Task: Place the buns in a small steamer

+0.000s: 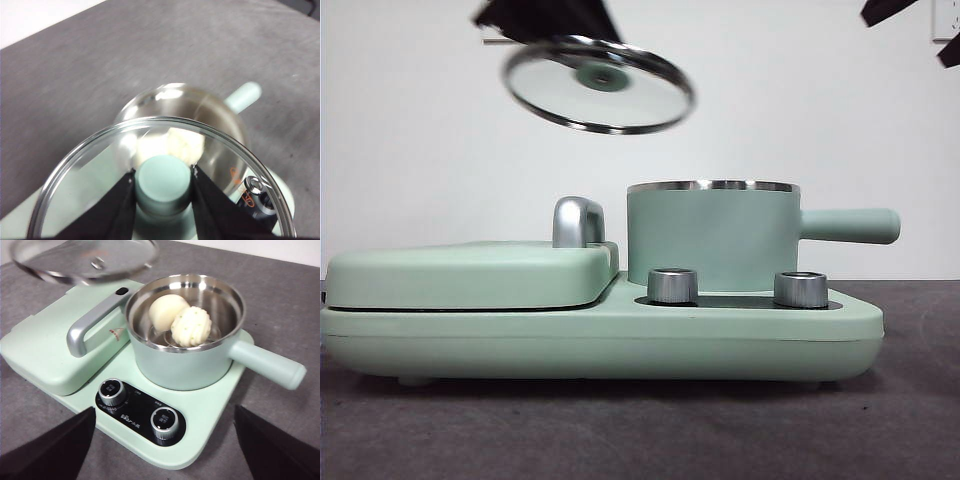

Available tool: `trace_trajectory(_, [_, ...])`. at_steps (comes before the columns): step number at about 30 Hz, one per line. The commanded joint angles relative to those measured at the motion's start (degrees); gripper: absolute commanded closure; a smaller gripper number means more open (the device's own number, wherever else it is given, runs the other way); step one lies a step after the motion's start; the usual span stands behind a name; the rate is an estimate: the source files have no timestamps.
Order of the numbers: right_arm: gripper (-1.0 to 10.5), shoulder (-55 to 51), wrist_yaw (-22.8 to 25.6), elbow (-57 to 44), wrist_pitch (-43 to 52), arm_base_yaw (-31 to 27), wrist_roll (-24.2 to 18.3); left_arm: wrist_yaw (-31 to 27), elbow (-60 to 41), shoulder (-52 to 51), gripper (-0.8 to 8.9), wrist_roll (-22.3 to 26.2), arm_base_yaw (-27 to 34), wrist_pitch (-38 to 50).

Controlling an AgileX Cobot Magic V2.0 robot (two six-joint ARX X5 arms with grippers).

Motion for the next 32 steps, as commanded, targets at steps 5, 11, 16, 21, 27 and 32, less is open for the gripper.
trace_trajectory(5, [5.2,-0.74,0.42,0.07,-0.22,0.57,3.8,0.26,1.11,6.01,8.02,-0.22,-4.04,13.51])
trace_trajectory(11, [5.2,-0.72,0.46,0.07,-0.31,0.57,3.82,-0.11,1.11,9.81,8.02,0.0,-5.29,21.59])
trace_trajectory(16, [5.2,-0.72,0.48,0.07,-0.35,0.57,3.82,-1.29,1.11,12.2,8.01,0.68,-5.44,24.48])
trace_trajectory(21, [5.2,-0.63,0.55,0.07,-0.35,0.57,4.15,-1.27,1.05,13.44,7.99,2.4,-5.6,24.57])
trace_trajectory(27, [5.2,-0.63,1.22,0.07,-0.35,0.57,5.31,-1.22,0.87,13.55,7.99,3.63,-5.81,24.63])
trace_trajectory(32, [5.2,-0.63,2.45,0.07,-0.33,0.57,5.31,-1.18,-0.63,13.55,7.99,3.52,-5.81,27.04])
